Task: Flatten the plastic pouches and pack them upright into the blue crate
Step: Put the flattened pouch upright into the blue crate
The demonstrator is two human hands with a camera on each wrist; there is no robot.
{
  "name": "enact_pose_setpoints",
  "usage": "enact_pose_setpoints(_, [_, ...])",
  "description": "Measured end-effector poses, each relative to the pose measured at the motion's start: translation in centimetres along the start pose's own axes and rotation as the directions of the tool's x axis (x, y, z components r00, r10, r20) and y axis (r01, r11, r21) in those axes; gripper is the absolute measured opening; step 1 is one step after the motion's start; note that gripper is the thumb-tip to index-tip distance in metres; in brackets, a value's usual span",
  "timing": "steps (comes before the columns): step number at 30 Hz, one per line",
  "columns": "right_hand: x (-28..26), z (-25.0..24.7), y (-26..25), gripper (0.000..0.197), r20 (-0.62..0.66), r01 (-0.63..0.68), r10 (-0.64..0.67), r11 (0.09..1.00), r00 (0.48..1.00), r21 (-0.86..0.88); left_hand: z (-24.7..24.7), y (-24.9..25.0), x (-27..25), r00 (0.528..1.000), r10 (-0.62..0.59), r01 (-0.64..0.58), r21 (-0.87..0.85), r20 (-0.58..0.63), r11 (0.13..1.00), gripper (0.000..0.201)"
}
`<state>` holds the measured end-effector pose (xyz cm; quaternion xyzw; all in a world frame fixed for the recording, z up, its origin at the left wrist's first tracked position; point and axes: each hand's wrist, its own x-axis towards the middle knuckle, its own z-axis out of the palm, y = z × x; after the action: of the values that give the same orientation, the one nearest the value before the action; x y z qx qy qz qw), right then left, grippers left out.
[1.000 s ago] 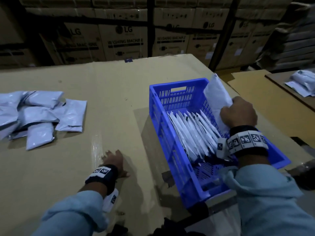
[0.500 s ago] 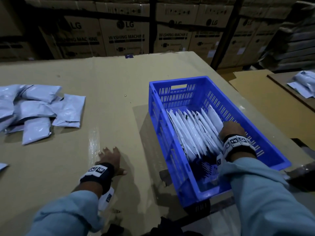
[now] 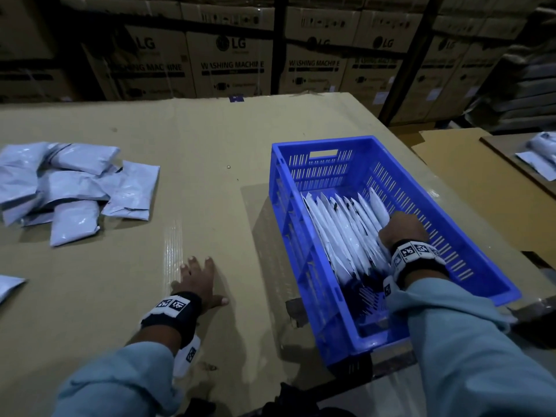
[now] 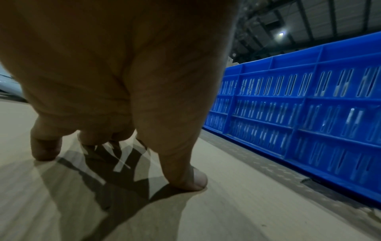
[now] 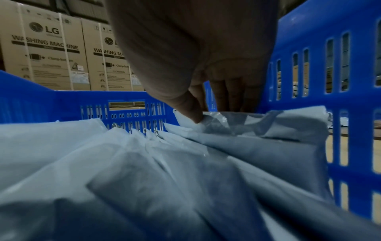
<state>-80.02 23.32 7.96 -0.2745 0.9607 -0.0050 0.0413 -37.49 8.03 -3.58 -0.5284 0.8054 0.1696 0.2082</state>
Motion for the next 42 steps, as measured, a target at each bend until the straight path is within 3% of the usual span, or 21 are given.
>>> enact_pose_setpoints(11, [0.4, 0.1, 0.1, 0.018, 0.109, 0.109, -0.097, 0.988, 0.989, -0.113, 0.3, -0.2, -0.2, 1.000, 0.018, -0.018, -0.018, -0.009, 1.000, 0.120])
enact_pose_setpoints(22, [-0.9, -0.9, -1.2, 0.013, 0.020, 0.059, -0.062, 0.987, 0.998, 0.150, 0.7, -4.6, -0.7, 0.986, 0.149, -0.149, 0.003, -0.081, 0.989, 0.111])
enact_pose_setpoints(26, [-2.5, -3.4, -3.6, 0.042, 0.006, 0.118, -0.121, 0.975, 0.993, 0.189, 0.3, -7.1, -1.9, 0.982, 0.171, -0.173, -0.019, -0.075, 0.985, 0.104])
enact_pose_setpoints(33, [-7.3, -8.2, -10.6, 0.042, -0.134, 0.343, -0.320, 0.916, 0.938, 0.209, -0.2, -11.2, -3.2, 0.971, 0.239, -0.240, -0.052, -0.032, 0.969, 0.095])
enact_pose_setpoints(37, [-11.6, -10.8, -14.7, 0.043, -0.261, 0.437, -0.391, 0.887, 0.882, 0.147, -0.7, -15.9, -4.0, 0.978, 0.208, -0.210, -0.111, -0.027, 0.971, 0.090])
enact_pose_setpoints(39, [-14.2, -11.5, -16.8, 0.040, -0.285, 0.461, -0.420, 0.882, 0.862, 0.095, -0.4, -18.0, -4.6, 0.980, 0.198, -0.200, -0.124, -0.031, 0.972, 0.090])
enact_pose_setpoints(42, [-17.8, -11.7, -19.8, 0.039, -0.278, 0.516, -0.463, 0.842, 0.841, 0.159, -0.3, -20.2, -5.6, 0.977, 0.210, -0.213, -0.124, -0.039, 0.969, 0.090])
